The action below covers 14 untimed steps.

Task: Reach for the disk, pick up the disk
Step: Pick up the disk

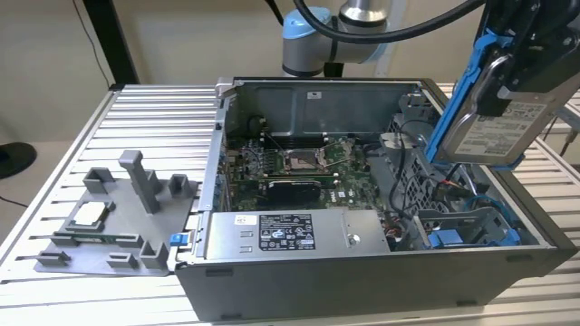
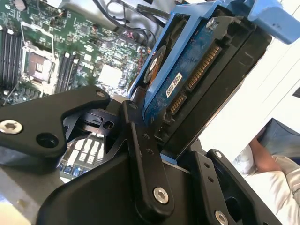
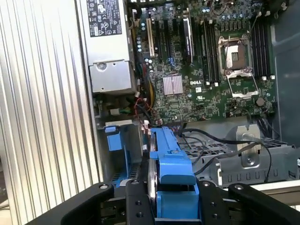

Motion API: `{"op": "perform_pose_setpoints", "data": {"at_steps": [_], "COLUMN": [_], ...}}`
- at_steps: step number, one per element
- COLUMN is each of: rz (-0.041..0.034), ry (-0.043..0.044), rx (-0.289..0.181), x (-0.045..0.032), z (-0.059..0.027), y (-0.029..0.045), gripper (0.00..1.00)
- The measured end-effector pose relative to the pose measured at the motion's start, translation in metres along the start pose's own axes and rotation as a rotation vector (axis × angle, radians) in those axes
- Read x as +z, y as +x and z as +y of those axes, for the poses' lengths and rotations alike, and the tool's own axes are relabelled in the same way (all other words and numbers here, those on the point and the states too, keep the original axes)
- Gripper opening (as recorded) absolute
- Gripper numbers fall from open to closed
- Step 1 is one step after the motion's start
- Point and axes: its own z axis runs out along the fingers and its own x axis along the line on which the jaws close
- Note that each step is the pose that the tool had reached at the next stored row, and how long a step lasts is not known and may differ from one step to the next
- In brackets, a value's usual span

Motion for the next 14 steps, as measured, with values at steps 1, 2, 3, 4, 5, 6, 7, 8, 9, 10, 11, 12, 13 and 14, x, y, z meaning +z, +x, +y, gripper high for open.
{"op": "perform_pose_setpoints", "data": {"at_steps": [1, 2, 3, 4, 5, 6, 7, 8, 9, 10, 11, 12, 13, 14], "rz": [0.0, 0.0, -0.0001, 0.0, -0.0001, -0.0001, -0.0001, 0.0001, 0.0, 0.0, 0.0, 0.0, 0.0001, 0.0001], "ry": [0.0, 0.0, 0.0, 0.0, 0.0, 0.0, 0.0, 0.0, 0.0, 0.0, 0.0, -0.0001, -0.0001, -0.0002], "rx": [0.0, 0.0, 0.0, 0.0, 0.0, 0.0, 0.0, 0.0, 0.0, -0.001, -0.002, -0.003, -0.006, -0.009], "x": [0.0001, 0.0002, 0.0005, 0.0006, 0.0009, 0.0011, 0.0013, 0.0014, 0.0017, 0.0019, 0.0021, 0.0024, 0.0027, 0.003], "z": [-0.0003, -0.0007, -0.0011, -0.0014, -0.0017, -0.0021, -0.0025, -0.0028, -0.0032, -0.0034, -0.0034, -0.0033, -0.0032, -0.0031], "y": [0.0028, 0.0055, 0.0082, 0.0107, 0.0142, 0.0172, 0.0206, 0.0238, 0.0271, 0.0298, 0.0322, 0.0339, 0.0355, 0.0366], "gripper": [0.0, 0.0, 0.0, 0.0, 0.0, 0.0, 0.0, 0.0, 0.0, 0.0, 0.0, 0.0, 0.0, 0.0]}}
